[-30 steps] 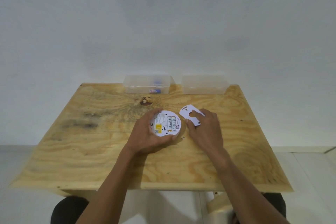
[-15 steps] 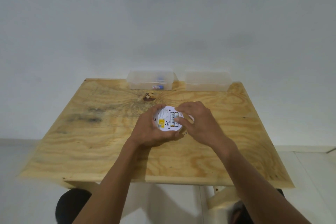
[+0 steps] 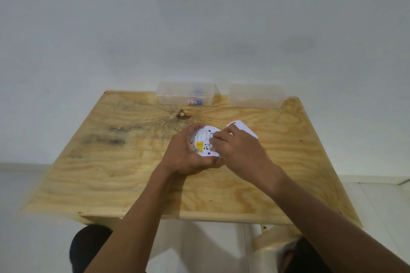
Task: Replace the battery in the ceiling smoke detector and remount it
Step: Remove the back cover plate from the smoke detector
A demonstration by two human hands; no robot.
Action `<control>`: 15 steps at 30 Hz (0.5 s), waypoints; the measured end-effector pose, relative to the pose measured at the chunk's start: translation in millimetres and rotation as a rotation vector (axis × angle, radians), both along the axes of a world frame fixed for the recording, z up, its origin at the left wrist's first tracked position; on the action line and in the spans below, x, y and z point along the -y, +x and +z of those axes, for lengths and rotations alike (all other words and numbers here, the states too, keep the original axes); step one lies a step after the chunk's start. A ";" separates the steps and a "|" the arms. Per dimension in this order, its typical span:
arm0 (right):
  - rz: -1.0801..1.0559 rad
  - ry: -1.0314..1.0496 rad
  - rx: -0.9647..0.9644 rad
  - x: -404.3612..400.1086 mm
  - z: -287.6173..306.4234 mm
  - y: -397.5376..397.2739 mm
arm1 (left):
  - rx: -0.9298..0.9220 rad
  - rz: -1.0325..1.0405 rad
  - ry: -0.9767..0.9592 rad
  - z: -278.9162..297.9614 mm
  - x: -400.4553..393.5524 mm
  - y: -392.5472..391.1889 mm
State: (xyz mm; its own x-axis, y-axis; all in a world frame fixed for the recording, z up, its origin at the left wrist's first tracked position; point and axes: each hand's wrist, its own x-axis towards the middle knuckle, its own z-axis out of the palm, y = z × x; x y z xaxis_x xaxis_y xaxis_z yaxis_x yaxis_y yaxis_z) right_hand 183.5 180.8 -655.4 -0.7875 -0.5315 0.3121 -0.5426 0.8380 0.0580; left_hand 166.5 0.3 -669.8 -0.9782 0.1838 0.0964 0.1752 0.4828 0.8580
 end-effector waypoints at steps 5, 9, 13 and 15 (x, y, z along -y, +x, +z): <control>0.010 0.065 -0.080 1.1 -4.0 1.3 | 0.002 0.022 -0.025 2.8 -1.3 1.7; -0.012 0.023 -0.074 1.0 -6.5 3.7 | 0.013 0.023 -0.024 7.4 -3.7 3.5; -0.012 -0.006 -0.092 2.2 -7.7 4.1 | 0.006 0.018 -0.043 7.3 -2.7 2.8; -0.027 -0.042 -0.091 2.4 -9.2 3.3 | 0.006 0.013 -0.052 7.4 -2.2 2.9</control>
State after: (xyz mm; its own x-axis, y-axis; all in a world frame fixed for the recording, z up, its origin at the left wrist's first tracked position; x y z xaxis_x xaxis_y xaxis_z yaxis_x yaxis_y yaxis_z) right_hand 186.8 178.4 -664.6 -0.7689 -0.4950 0.4047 -0.5137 0.8551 0.0700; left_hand 169.4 2.5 -662.4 -0.9812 0.1753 0.0808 0.1631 0.5287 0.8330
